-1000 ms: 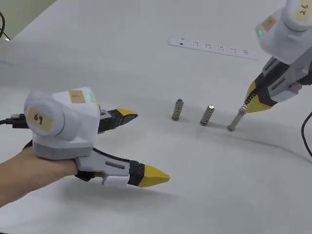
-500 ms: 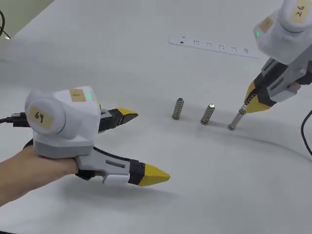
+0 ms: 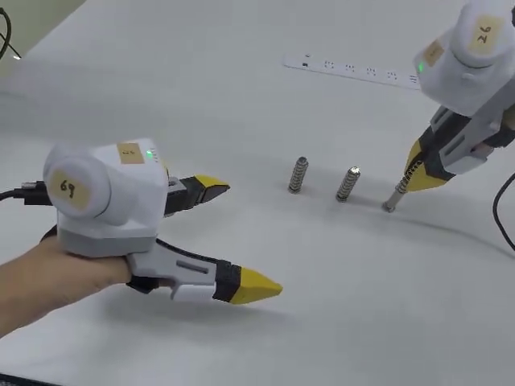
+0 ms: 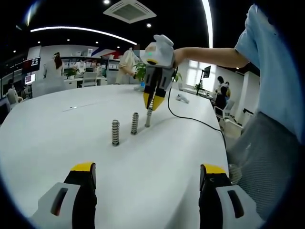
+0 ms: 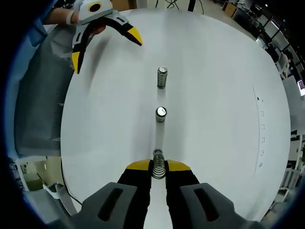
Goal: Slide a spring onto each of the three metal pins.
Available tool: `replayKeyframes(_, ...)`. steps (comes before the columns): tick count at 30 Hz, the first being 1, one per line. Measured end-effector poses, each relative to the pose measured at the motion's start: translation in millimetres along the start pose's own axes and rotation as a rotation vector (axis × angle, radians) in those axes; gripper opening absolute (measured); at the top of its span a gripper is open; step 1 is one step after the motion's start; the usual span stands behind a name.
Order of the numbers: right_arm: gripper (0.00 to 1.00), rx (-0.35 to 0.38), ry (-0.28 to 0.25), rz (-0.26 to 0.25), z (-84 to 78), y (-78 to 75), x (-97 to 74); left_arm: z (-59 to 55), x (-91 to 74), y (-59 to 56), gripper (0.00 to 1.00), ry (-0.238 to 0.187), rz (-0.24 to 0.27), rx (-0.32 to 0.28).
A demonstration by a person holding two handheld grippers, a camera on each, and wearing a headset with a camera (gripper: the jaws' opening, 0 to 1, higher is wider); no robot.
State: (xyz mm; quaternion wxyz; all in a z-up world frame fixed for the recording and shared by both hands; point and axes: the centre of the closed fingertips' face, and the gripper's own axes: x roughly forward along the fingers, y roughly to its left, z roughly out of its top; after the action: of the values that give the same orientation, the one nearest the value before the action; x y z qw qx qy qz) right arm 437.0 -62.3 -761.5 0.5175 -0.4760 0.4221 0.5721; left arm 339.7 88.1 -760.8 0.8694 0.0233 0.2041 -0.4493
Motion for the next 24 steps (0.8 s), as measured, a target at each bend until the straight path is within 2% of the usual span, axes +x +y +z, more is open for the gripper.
replayKeyframes(24,0.08,0.008,0.037,0.022,-7.0,4.4,24.5,-4.7,0.3,2.0,0.86,0.009,0.001,-0.014)
